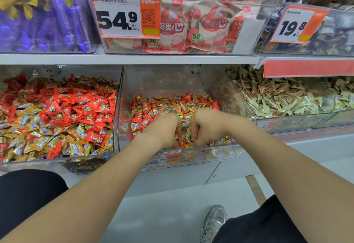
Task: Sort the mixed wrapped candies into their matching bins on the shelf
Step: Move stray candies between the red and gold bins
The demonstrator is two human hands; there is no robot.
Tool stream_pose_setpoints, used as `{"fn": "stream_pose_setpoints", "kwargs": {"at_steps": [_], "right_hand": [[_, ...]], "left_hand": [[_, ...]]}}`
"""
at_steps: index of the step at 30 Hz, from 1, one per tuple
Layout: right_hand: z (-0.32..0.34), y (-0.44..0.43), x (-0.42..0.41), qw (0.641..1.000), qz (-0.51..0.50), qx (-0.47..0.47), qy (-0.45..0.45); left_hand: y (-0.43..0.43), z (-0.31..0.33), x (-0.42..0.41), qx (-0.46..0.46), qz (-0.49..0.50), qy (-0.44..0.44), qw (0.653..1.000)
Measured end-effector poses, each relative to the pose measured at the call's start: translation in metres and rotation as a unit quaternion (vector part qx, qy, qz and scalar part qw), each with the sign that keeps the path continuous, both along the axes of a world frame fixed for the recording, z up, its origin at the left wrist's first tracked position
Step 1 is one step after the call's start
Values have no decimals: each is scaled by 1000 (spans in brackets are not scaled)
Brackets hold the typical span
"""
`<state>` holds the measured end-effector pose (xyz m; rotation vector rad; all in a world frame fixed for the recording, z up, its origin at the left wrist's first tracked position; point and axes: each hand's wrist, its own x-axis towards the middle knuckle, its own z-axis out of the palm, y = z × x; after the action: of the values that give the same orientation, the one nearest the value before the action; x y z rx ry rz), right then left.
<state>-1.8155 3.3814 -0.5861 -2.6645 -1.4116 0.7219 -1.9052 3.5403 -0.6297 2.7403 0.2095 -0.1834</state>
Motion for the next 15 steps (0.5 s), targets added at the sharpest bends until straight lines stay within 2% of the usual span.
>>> {"fn": "stream_pose_setpoints", "kwargs": {"at_steps": [4, 9, 11, 15], "right_hand": [[17, -15, 2, 987, -80, 94, 99], [10, -9, 3, 986, -89, 131, 53], [5, 0, 2, 986, -83, 134, 61], [-12, 18, -7, 992, -7, 100, 71]], "left_hand": [[3, 0, -1, -10, -10, -7, 1000], [11, 15, -9, -21, 1, -33, 999], [16, 23, -14, -4, 10, -36, 999], [28, 29, -21, -19, 26, 73, 997]]}}
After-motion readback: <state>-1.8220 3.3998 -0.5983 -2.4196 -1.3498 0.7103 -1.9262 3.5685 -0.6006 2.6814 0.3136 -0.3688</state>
